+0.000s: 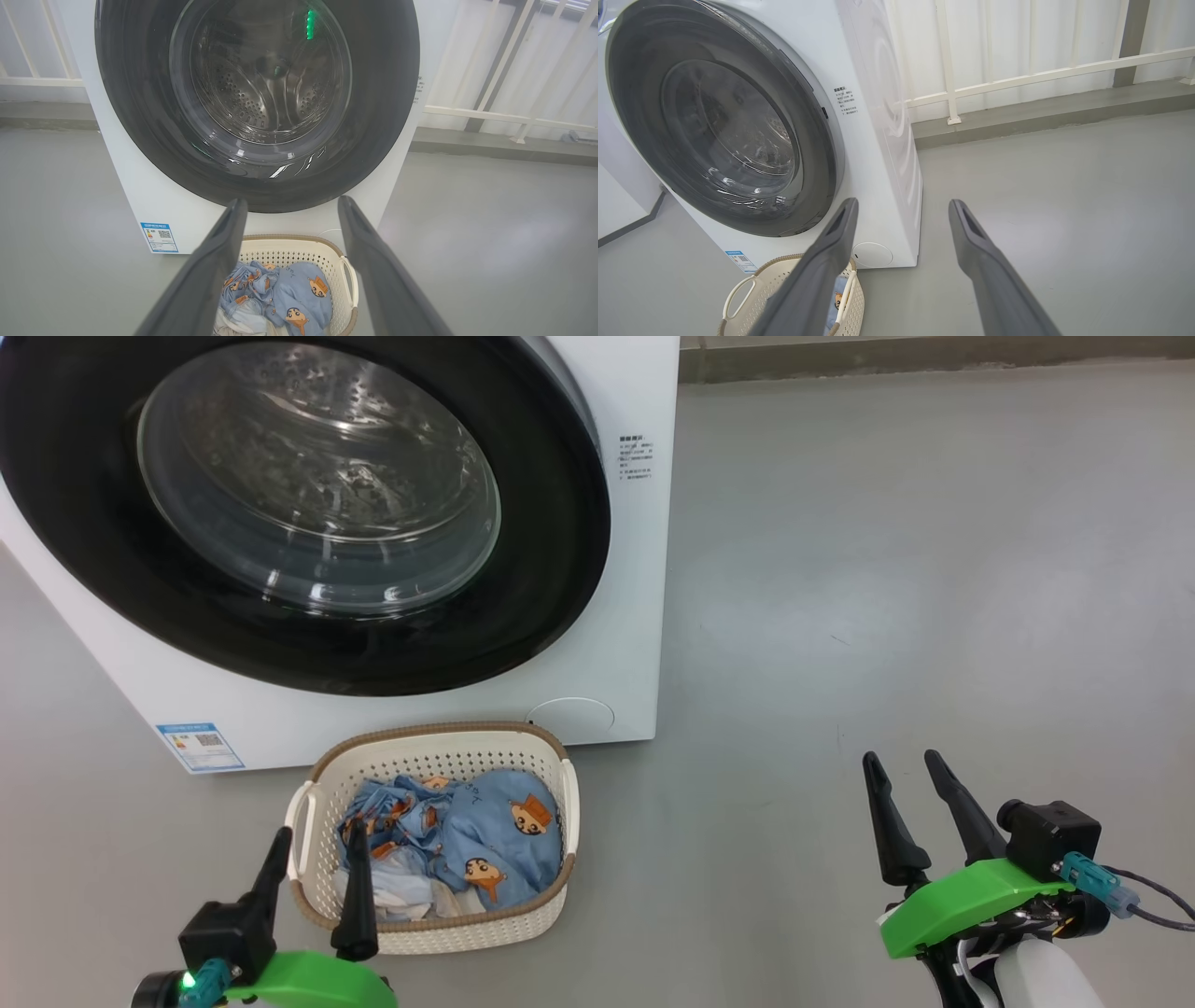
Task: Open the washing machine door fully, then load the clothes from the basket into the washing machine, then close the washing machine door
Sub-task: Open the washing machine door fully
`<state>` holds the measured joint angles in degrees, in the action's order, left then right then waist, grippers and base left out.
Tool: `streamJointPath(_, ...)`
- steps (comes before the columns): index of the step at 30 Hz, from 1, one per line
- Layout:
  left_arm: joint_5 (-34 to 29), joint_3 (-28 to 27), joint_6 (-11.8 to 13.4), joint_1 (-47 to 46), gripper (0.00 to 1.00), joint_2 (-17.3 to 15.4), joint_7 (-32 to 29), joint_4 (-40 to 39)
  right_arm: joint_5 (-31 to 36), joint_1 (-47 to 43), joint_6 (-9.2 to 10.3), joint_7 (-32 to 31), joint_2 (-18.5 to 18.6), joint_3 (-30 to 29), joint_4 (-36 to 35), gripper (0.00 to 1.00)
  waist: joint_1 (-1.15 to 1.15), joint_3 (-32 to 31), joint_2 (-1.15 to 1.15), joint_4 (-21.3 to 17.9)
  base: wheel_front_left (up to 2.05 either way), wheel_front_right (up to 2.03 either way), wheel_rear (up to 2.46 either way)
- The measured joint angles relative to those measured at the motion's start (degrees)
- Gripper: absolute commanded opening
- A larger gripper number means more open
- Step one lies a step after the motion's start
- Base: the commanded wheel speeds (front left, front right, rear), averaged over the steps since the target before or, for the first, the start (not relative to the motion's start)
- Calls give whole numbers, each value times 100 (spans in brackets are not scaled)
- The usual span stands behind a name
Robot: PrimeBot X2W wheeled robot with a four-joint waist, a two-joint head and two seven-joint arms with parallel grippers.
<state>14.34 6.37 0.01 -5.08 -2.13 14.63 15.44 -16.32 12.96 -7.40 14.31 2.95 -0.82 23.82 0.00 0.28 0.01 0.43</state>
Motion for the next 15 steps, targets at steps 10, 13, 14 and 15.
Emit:
streamJointPath(10,1,8,27,1,100,0,-1,9,0,-1,0,0,0,11,0,100,0,-11,0,4,0,0,0)
streamJointPath(13,1,10,27,1,100,0,0,9,0,-1,0,0,0,11,0,100,0,-11,0,4,0,0,0)
streamJointPath(14,1,10,27,1,100,0,-1,10,0,-1,0,0,0,11,0,100,0,-12,0,4,0,0,0)
streamJointPath(15,1,11,32,1,100,0,-1,10,0,-1,0,0,0,11,0,100,0,-13,0,5,0,0,0)
